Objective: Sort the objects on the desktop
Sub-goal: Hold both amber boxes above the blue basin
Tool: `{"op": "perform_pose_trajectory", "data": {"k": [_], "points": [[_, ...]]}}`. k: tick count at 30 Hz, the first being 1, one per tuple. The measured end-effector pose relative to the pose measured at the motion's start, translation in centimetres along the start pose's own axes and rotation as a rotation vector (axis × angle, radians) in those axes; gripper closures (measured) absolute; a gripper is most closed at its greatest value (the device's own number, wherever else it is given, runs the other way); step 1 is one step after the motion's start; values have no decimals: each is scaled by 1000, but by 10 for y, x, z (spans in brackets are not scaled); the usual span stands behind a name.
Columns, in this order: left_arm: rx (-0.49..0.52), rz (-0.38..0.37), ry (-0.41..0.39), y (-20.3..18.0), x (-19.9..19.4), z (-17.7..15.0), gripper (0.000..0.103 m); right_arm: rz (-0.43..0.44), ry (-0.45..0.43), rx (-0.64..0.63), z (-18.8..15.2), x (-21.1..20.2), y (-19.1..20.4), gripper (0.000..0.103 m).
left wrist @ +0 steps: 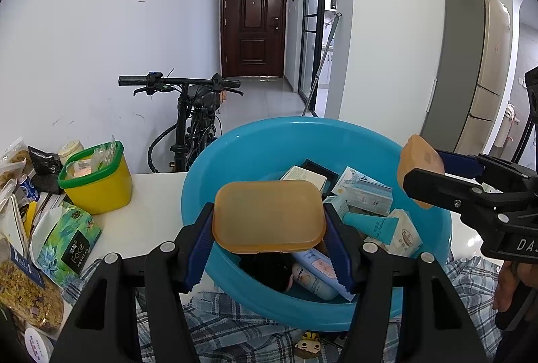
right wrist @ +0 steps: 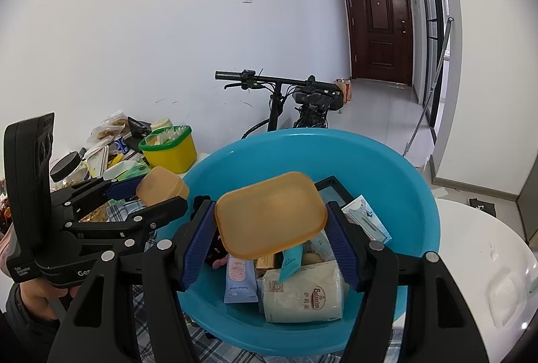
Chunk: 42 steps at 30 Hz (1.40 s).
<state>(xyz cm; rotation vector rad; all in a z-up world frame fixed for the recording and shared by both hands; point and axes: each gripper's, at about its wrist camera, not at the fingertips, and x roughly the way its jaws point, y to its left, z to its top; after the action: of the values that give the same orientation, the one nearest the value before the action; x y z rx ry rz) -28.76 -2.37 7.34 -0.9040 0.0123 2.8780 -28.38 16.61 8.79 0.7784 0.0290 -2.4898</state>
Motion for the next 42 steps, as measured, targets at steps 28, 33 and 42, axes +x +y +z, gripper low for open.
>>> {"op": "perform_pose_trajectory", "data": {"k": [28, 33, 42], "points": [[-7, 2, 9, -2, 3, -3, 39, 4, 4, 0, 0, 0, 2, 39], [-13, 3, 15, 1, 4, -1, 39, 1, 1, 5, 1, 0, 2, 39], [-3, 2, 10, -1, 3, -1, 39, 7, 3, 1, 1, 3, 5, 39]]}}
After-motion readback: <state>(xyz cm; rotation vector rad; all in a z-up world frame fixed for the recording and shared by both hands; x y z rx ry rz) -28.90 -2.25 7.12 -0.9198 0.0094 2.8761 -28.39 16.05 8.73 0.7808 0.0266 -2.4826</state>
